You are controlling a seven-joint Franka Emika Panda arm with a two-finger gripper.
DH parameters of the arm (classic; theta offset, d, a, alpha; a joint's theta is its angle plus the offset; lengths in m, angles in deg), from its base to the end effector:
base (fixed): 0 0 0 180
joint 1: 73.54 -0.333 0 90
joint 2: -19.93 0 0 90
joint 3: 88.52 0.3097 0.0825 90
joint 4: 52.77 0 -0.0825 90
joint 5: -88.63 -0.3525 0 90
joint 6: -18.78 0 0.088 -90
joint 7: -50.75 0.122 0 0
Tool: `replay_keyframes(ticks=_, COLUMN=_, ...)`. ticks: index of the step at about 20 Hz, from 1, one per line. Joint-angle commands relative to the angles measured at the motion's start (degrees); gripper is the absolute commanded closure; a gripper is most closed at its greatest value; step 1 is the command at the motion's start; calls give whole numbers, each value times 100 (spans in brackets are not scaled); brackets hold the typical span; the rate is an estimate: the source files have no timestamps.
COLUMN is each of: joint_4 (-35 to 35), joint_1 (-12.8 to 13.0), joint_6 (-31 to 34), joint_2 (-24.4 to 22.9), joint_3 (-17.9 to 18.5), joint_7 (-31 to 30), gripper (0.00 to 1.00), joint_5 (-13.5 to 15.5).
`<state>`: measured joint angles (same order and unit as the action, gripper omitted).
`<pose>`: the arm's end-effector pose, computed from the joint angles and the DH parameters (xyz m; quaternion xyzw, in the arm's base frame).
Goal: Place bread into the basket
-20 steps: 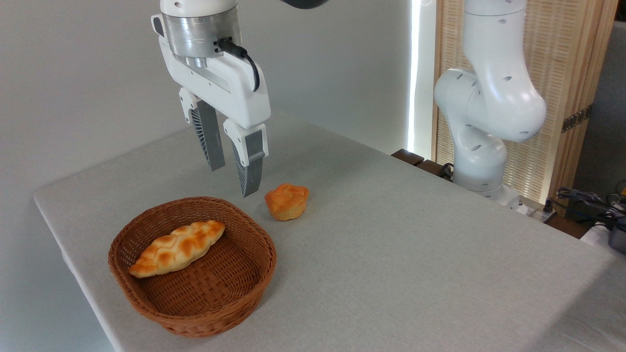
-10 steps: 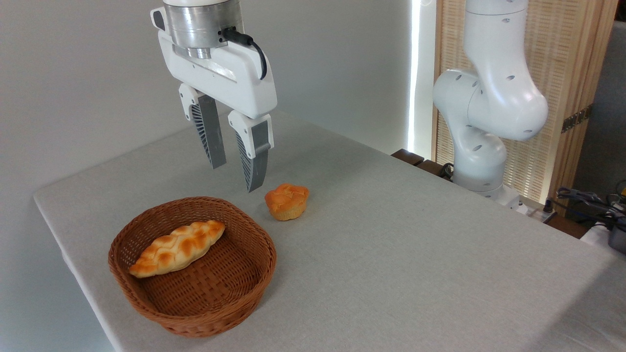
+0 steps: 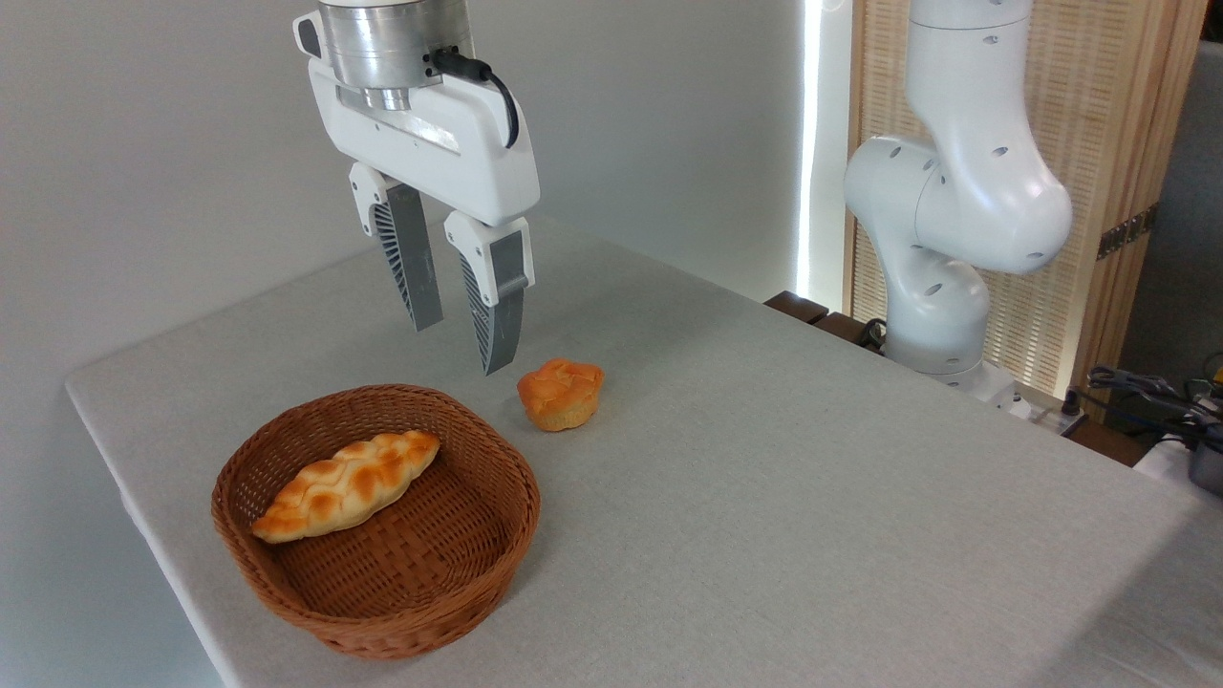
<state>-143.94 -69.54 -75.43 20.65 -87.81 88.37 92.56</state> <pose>0.5330 -0.0386 0.5944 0.9368 -0.3475 0.0294 0.0267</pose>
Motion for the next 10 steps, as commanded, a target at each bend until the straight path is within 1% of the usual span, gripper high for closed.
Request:
replay_keyframes(ticks=1, joint_4=55, joint_1=-75, joint_6=95, joint_2=-46, joint_3=-89, joint_7=-176, gripper=0, joint_5=-33)
replay_keyframes(ticks=5, joint_4=55, joint_1=-75, joint_6=113, joint_2=-46, joint_3=-107, joint_7=-176, gripper=0, joint_5=-95)
replay_keyframes(ticks=10, joint_4=55, joint_1=-75, joint_6=122, joint_2=-46, joint_3=-107, joint_7=-176, gripper=0, joint_5=-104)
